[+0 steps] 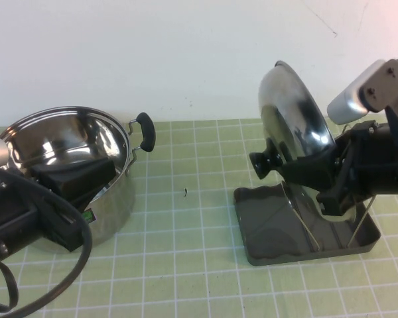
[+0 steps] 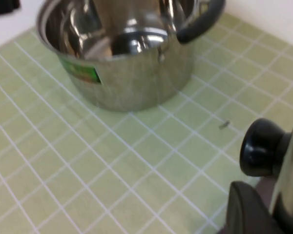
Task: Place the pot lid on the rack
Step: Place the pot lid on the pot rack
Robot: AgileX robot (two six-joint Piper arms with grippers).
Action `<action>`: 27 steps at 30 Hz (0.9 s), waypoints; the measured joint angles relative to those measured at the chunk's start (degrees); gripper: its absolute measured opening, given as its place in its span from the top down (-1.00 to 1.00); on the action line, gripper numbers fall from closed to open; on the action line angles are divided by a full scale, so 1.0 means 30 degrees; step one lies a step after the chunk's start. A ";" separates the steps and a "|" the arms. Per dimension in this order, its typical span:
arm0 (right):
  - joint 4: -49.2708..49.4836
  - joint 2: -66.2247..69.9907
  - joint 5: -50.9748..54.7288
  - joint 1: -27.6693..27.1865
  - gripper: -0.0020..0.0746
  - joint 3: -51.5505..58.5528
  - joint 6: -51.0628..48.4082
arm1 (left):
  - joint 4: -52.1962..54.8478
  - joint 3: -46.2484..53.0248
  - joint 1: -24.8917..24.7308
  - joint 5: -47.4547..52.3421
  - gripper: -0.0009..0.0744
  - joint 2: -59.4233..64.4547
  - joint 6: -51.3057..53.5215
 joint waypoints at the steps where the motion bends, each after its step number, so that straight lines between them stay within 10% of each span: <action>1: -0.0340 0.0000 0.0000 0.0000 0.67 0.0000 0.0365 | 0.0000 0.0000 0.0000 0.0000 0.97 0.0000 0.0000; 7: -0.3288 0.0000 0.0388 0.0000 0.61 0.0000 0.2654 | 0.0000 0.0000 0.0000 0.0000 0.97 0.0000 0.0000; 15: -0.5575 -0.0041 0.0856 0.0000 -0.13 0.0000 0.3687 | 0.0188 0.0000 0.0000 0.1090 0.97 0.0000 0.0000; 27: -0.6886 -0.3002 0.0039 -0.1104 0.22 0.0000 0.3734 | 0.1444 0.0000 0.0000 0.2653 0.98 -0.0688 -0.0117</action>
